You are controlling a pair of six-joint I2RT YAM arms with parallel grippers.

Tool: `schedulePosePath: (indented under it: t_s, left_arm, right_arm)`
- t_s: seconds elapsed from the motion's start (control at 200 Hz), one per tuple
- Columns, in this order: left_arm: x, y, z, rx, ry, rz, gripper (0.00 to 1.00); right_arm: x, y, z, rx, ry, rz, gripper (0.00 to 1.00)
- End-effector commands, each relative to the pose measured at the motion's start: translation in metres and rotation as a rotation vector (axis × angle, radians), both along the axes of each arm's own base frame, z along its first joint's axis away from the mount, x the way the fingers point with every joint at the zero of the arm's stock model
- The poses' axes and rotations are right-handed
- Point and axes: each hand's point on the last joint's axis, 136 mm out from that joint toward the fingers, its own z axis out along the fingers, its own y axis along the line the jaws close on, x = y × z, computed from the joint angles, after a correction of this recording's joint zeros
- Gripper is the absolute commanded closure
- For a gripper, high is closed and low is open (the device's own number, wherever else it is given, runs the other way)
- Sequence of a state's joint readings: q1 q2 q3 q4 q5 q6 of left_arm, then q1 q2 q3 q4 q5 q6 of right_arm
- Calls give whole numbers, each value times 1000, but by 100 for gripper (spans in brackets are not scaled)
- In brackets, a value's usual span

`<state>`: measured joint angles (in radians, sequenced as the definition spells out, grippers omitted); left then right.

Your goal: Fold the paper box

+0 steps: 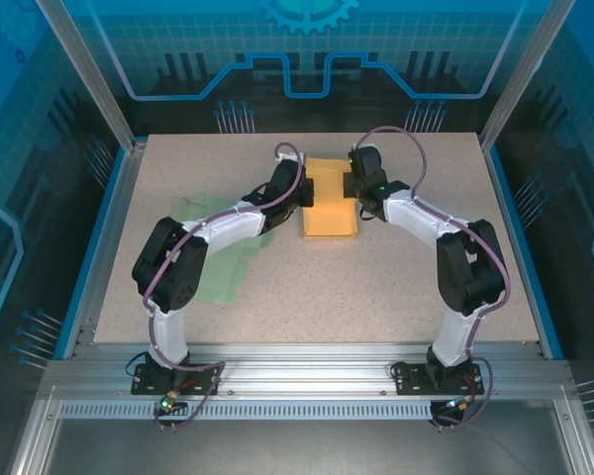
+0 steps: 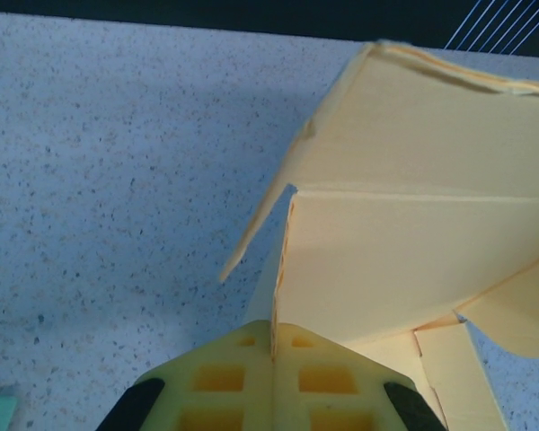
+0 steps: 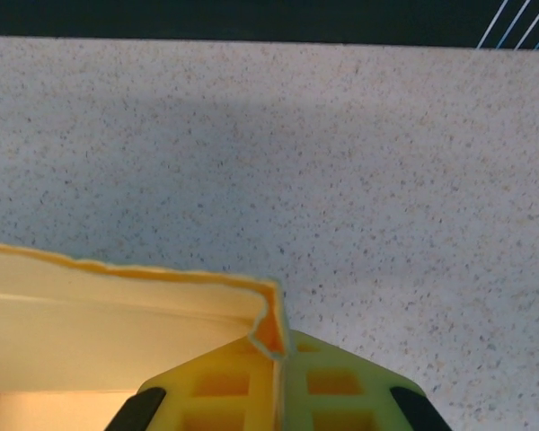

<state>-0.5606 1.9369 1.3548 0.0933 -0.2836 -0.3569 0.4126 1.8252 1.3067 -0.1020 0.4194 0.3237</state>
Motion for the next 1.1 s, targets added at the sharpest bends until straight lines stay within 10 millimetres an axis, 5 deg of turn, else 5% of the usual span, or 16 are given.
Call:
schedulePosePath:
  t_s: [0.0, 0.48, 0.79, 1.096]
  left_arm:
    - [-14, -44, 3, -118, -16, -93, 99]
    - [-42, -56, -20, -135, 51, -88, 98]
    - [-64, -47, -26, -170, 67, -103, 96]
    - [-85, -41, -35, -208, 54, -155, 89]
  right_arm:
    - [-15, 42, 5, 83, -42, 107, 100]
    - [-41, 49, -18, 65, -16, 116, 100]
    - [-70, 45, -23, 46, -24, 128, 100]
    - [-101, 36, -49, 58, -49, 140, 100]
